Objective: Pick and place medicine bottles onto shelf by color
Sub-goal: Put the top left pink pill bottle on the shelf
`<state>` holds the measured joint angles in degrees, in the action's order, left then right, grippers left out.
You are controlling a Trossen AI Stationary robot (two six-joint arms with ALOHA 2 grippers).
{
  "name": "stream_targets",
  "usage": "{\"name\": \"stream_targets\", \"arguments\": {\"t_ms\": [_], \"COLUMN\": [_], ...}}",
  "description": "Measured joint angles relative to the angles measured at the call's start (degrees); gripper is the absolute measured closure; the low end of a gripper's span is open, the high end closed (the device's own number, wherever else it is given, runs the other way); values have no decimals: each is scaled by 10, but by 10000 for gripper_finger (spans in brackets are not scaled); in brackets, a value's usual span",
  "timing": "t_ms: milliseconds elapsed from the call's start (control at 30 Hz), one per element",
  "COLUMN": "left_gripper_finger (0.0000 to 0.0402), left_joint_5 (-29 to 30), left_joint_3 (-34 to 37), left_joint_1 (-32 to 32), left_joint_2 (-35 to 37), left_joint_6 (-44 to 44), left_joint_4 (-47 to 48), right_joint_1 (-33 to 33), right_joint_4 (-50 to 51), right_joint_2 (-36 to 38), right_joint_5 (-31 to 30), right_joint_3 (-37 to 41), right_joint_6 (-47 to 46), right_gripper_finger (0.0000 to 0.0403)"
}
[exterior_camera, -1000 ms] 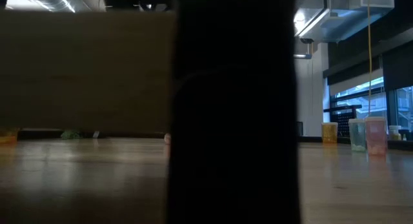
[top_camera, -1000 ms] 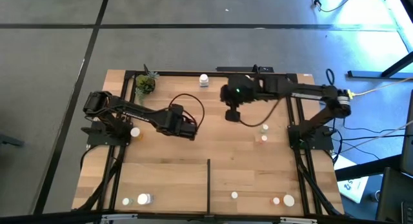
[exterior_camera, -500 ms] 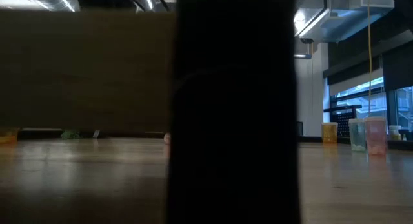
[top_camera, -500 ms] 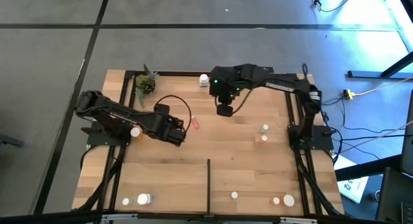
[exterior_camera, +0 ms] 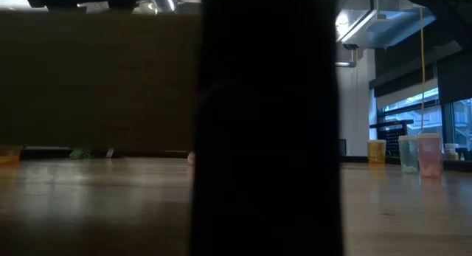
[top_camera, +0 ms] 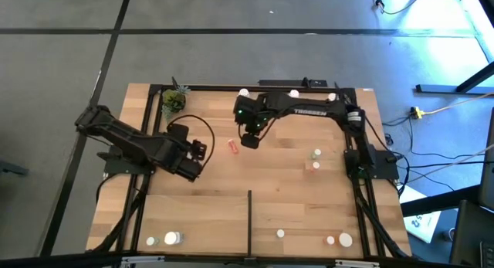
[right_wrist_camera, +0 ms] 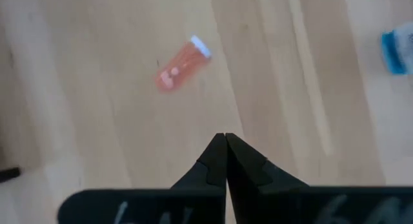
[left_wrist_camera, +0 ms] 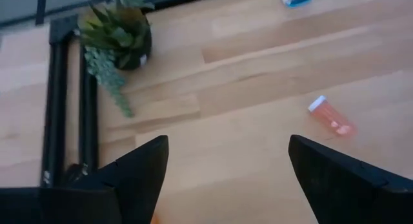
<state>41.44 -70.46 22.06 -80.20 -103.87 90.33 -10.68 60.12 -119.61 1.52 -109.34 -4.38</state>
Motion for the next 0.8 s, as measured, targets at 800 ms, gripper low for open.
{"name": "stream_targets", "arguments": {"t_ms": [800], "left_gripper_finger": [88], "left_joint_5": [15], "left_joint_3": [0], "left_joint_1": [63], "left_joint_2": [16], "left_joint_6": [9], "left_joint_4": [-3], "right_joint_1": [14], "right_joint_4": [-118], "right_joint_2": [-68], "right_joint_5": [109], "right_joint_3": [0], "right_joint_6": [-28], "right_gripper_finger": [360]}}
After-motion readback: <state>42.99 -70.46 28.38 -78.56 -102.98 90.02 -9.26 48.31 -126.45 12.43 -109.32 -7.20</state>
